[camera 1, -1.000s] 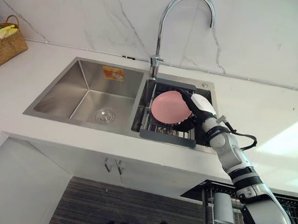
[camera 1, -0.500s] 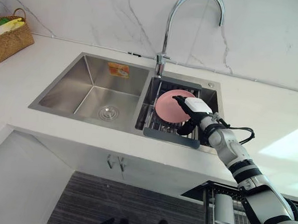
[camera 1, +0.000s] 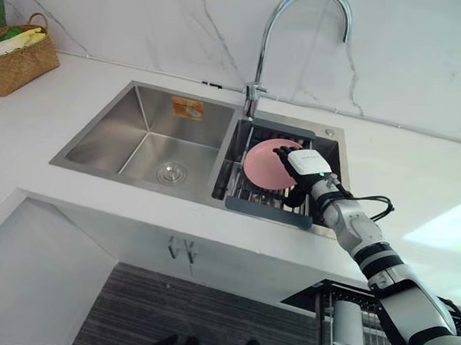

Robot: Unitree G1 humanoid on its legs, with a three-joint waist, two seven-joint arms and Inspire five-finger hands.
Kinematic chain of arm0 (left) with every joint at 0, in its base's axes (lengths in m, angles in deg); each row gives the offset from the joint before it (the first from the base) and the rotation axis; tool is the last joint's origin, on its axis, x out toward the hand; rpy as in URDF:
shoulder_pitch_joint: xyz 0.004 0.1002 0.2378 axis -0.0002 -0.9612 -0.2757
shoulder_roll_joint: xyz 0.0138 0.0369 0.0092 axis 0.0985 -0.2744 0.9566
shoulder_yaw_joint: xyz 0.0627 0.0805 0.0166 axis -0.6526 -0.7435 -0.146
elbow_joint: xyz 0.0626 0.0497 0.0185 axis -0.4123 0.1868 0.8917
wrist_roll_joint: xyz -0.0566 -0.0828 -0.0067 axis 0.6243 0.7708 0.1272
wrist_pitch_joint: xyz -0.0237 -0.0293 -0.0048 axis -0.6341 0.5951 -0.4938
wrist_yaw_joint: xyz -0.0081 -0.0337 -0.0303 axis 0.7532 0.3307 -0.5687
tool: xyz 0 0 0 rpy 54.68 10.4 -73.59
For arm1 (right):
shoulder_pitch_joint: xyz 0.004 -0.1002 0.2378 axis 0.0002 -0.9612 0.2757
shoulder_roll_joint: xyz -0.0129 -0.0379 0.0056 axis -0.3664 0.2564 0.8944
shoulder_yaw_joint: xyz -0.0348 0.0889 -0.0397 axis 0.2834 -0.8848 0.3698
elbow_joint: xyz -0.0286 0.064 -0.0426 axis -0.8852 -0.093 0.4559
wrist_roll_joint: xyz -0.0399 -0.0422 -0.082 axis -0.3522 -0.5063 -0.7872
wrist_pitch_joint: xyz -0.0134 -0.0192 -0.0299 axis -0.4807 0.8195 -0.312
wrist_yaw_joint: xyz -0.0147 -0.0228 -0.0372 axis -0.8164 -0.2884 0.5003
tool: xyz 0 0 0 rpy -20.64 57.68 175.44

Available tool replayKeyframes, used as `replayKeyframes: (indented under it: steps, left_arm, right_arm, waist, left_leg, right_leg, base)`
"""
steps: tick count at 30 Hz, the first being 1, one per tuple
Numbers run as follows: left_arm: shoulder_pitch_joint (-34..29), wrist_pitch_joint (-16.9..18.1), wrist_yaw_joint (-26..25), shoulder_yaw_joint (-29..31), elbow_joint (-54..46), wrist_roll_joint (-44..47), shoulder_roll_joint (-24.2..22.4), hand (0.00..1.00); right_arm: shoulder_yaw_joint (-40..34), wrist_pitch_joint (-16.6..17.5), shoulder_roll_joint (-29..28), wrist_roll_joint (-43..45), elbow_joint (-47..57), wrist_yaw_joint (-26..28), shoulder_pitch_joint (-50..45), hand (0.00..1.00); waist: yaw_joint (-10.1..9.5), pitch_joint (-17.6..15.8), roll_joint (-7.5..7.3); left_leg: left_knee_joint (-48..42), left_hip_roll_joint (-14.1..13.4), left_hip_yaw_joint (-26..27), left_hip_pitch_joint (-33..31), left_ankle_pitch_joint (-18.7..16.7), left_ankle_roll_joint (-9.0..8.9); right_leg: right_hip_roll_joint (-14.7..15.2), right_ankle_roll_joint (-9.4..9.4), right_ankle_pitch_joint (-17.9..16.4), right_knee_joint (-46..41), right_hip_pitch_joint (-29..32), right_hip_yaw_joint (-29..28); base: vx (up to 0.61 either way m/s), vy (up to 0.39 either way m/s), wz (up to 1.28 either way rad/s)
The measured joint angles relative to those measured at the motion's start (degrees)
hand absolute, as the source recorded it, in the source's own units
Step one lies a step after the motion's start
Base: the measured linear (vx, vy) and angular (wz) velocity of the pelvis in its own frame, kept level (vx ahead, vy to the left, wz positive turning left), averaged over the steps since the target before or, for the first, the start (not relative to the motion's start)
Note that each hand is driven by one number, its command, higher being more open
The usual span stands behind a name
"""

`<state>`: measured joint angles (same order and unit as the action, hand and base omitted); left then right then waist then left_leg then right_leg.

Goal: Walk over to the sink, pick up the cup, carry it to the dishwasher, place the cup inside the dishwasher, then close the dishwasher door

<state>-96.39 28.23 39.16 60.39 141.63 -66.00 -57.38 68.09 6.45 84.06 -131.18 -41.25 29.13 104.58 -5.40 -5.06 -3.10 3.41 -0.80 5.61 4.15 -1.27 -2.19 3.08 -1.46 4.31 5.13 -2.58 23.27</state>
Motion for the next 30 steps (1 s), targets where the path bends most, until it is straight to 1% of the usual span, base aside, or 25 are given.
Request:
replayKeyframes:
  steps: [5, 12, 14, 20, 22, 24, 26, 30]
  left_arm:
    - [0.0, -0.7, 0.5, 0.0, -0.2, 0.0, 0.2, 1.00]
    - [0.7, -1.3, 1.6, 0.0, -0.2, -2.1, 0.7, 1.00]
    - [0.7, -1.8, 1.5, 0.0, -0.1, -1.4, 0.8, 1.00]
    - [0.8, -2.4, 1.3, 0.0, 0.2, 0.5, 0.8, 1.00]
    - [0.8, -2.4, 1.4, 0.1, 0.2, 0.6, 0.9, 1.00]
    - [0.8, -3.4, 1.8, 0.1, 0.2, 2.3, 1.3, 1.00]
    - [0.8, -4.4, 2.0, 0.3, 0.4, 3.8, 1.3, 1.00]
    - [0.8, -4.6, 3.1, 0.6, 0.6, 4.2, 1.4, 1.00]
  right_arm:
    - [2.1, 1.9, 0.0, -3.4, -0.1, -4.3, 0.0, 1.00]
    - [3.0, 2.4, -0.1, -5.6, -0.1, -5.0, 0.0, 1.00]
    - [4.4, 2.5, -0.1, -5.6, -0.1, -6.0, 0.0, 1.00]
    - [4.6, 2.9, -0.1, -5.7, -1.8, -10.1, 0.0, 1.00]
    - [4.6, 4.2, -0.1, -5.7, -2.1, -11.6, -0.3, 1.00]
    - [4.6, 4.8, 0.0, -5.7, -2.1, -12.1, -0.6, 1.00]
    - [4.6, 4.8, 0.1, -5.7, -2.1, -12.4, -0.7, 1.00]
    - [4.6, 3.5, 0.1, -5.7, -2.1, -13.2, -1.0, 1.00]
  waist:
    - [-0.01, -0.1, 0.06]
    - [-0.29, -0.2, 0.12]
    - [-0.31, -0.2, 0.11]
    - [-0.68, -0.2, 0.09]
    - [-0.69, -0.2, 0.07]
    - [-0.67, -0.2, 0.07]
    - [-0.67, -0.3, 0.05]
    - [-0.72, -0.2, 0.04]
  left_leg:
    - [0.0, 0.0, 0.0, 0.0, 0.0, 0.00]
    - [-0.2, -0.1, 0.6, 0.1, 0.0, -0.04]
    - [-0.3, -0.2, 0.9, 0.1, -0.1, -0.08]
    - [-0.4, -0.2, 0.8, 0.1, -0.1, -0.08]
    - [-0.4, -0.2, 0.8, 0.1, -0.1, -0.08]
    - [-0.4, -0.2, 0.8, 0.1, -0.1, -0.08]
    - [-0.4, -0.3, 0.8, 0.1, -0.1, -0.08]
    - [-0.4, -0.3, 0.7, 0.0, -0.1, -0.07]
  right_leg:
    - [0.0, 0.00, 0.0, 0.0, 0.0, 0.1]
    - [-0.1, 0.01, 0.0, 0.0, 0.0, -0.2]
    - [-0.1, 0.03, -0.1, 0.0, 0.0, -0.2]
    - [-0.1, 0.07, -0.1, 0.0, -0.1, -0.1]
    - [-0.1, 0.09, -0.1, 0.0, -0.1, 0.0]
    - [-0.1, 0.15, -0.2, 0.0, -0.1, 0.0]
    - [-0.1, 0.17, -0.2, 0.0, -0.1, 0.0]
    - [-0.1, 0.17, -0.2, 0.0, -0.1, 0.2]
  base:
    - [0.00, 0.000, 0.00]
    - [0.00, 0.000, -0.03]
    - [0.00, 0.000, -0.06]
    - [0.00, 0.000, -0.01]
    - [0.00, 0.000, 0.00]
    - [0.00, 0.000, 0.00]
    - [0.00, 0.000, 0.00]
    - [0.00, 0.000, 0.00]
